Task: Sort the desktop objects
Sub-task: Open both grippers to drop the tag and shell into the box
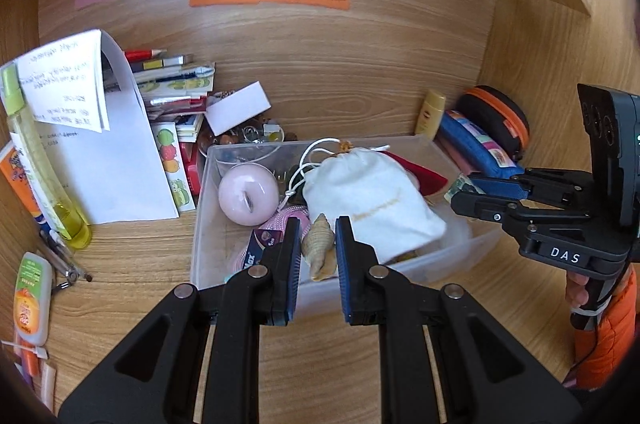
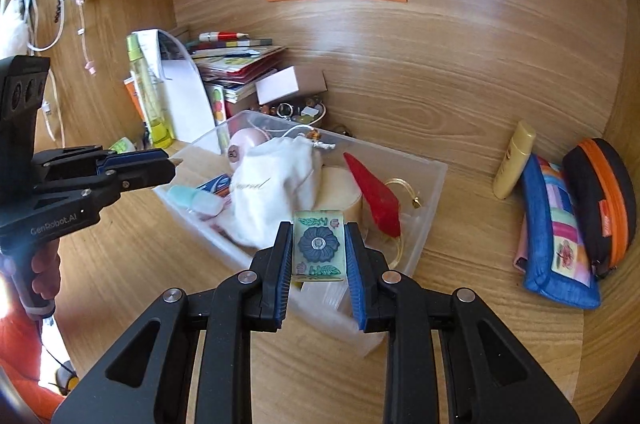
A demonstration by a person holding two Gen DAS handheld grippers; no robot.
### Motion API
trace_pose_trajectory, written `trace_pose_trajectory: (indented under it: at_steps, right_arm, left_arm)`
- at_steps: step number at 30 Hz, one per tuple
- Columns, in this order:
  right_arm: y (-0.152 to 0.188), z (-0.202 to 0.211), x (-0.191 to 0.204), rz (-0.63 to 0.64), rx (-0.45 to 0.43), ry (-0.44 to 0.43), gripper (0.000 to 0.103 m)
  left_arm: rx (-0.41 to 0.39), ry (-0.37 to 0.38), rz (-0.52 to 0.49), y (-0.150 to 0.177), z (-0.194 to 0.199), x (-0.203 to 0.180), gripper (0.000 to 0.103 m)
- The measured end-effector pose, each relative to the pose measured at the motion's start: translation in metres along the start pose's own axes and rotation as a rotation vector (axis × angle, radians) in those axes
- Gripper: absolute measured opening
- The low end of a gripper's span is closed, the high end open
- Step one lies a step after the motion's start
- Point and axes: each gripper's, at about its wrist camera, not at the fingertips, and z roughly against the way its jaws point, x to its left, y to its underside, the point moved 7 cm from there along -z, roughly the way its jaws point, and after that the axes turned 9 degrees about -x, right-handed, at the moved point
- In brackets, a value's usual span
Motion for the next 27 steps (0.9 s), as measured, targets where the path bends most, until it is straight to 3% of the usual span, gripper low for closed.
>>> trace_pose_trajectory:
  at_steps: [11, 20, 27]
  right_arm:
    - [0.001, -0.033, -0.001, -0.033, 0.031, -0.042, 0.022]
    - [0.004, -0.038, 0.008, 0.004, 0.030, -0.038, 0.023]
    - [0.001, -0.035, 0.002, 0.009, 0.016, -0.009, 0.034]
  left_arm:
    - [0.072, -0.016, 0.024, 0.017, -0.035, 0.013, 0.016]
    - [0.080, -0.023, 0.024, 0.021, -0.040, 0.014, 0.016]
    - [0.064, -0.042, 0.015, 0.017, -0.034, 0.015, 0.030]
